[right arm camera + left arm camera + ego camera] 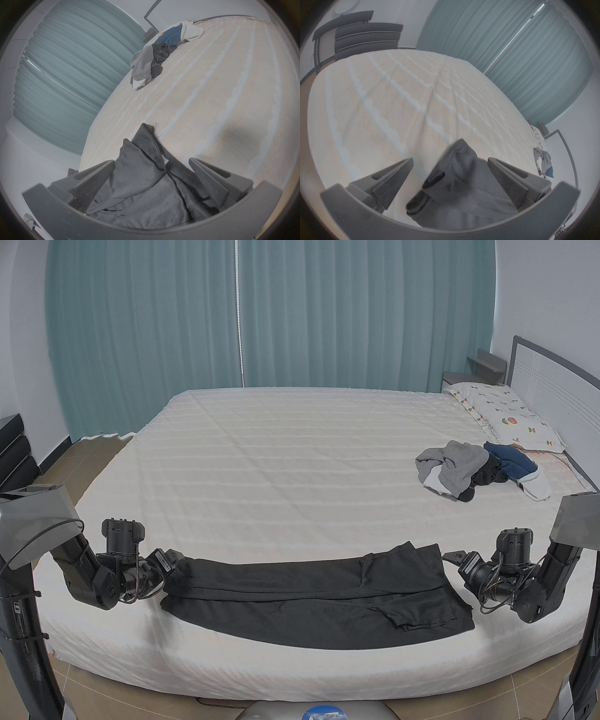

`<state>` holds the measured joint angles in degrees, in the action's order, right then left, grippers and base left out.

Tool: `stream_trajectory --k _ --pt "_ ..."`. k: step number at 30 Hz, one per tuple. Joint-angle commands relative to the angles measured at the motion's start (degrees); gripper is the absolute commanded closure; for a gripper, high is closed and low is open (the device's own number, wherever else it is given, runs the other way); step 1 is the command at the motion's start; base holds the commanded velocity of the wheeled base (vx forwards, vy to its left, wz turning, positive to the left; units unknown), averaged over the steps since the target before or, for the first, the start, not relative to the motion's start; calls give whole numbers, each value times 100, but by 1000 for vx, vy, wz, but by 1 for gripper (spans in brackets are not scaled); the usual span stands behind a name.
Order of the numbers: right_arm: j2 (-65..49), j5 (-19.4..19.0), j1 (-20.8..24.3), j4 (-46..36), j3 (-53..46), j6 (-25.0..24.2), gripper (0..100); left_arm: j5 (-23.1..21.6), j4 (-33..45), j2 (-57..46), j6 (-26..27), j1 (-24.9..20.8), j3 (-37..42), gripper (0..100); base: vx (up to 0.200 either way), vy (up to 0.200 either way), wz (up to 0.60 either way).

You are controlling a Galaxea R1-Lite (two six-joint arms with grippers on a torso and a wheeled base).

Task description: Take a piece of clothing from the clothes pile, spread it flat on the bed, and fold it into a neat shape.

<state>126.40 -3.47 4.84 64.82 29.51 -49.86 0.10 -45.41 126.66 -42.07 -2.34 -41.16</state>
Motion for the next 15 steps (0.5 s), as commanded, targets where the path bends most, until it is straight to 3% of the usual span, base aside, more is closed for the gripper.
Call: stream_trajectory --k 1,4,5,15 --pt "16 -4 26 5 -7 3 0 17 -3 -36 -3 -74 81 0 0 0 0" --pt "16 -4 61 5 -16 -6 0 8 -3 -27 -3 -91 90 0 0 0 0" --pt "16 -4 61 5 -16 -6 0 8 -3 -19 -3 -91 81 100 0 0 0" --pt "-37 -4 96 13 -69 -6 0 52 -12 140 -3 -179 20 100 0 0 0"
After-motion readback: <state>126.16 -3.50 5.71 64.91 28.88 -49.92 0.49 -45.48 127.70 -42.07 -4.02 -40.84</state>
